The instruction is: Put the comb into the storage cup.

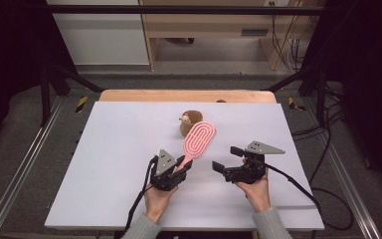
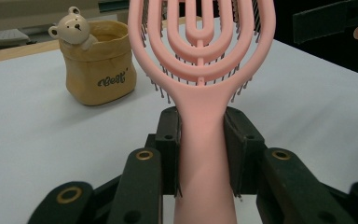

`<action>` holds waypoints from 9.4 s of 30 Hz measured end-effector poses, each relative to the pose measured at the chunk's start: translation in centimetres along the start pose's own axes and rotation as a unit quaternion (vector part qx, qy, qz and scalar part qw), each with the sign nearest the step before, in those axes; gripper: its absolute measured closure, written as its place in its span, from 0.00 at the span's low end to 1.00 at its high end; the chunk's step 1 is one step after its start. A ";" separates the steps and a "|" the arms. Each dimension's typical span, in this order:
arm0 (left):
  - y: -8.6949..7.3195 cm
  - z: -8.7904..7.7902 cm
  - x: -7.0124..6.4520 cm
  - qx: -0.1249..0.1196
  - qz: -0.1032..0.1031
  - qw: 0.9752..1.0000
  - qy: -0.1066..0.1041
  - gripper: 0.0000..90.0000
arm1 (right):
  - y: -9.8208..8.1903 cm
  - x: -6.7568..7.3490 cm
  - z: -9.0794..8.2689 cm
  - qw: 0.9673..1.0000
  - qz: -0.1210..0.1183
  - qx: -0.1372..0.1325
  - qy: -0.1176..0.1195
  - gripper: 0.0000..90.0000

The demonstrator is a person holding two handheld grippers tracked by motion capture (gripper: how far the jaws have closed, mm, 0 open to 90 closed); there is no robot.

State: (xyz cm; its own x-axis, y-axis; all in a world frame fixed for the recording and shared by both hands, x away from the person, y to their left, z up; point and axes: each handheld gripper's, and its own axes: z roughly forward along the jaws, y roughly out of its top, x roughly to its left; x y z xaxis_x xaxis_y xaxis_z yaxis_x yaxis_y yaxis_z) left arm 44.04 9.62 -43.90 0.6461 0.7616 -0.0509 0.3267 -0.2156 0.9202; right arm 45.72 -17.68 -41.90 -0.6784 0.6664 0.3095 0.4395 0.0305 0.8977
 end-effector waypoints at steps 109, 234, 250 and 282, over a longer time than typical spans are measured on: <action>-0.3 1.1 -4.0 -0.017 0.063 0.998 0.004 0.76 | 2.0 1.0 2.2 0.989 0.135 -0.013 0.054 0.71; -5.0 -11.7 14.8 -0.010 -0.011 1.000 0.023 0.04 | 12.1 -0.9 0.7 0.993 0.007 -0.084 -0.083 0.72; -5.3 -11.9 15.0 -0.006 -0.014 0.999 0.028 0.04 | 13.7 -1.3 2.6 0.991 0.003 -0.089 -0.103 0.72; -5.3 -11.8 15.2 -0.003 -0.017 0.999 0.030 0.04 | 16.6 -2.4 6.1 0.987 -0.006 -0.086 -0.134 0.72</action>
State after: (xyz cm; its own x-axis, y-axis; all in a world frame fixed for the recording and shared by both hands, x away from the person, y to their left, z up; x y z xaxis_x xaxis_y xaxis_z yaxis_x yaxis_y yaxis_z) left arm 43.99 29.54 -45.03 0.5927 0.8032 -0.0595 0.3438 -0.1855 0.9205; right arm 58.22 -14.22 -29.61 -0.4926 0.8405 0.2256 0.3099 -0.0728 0.9480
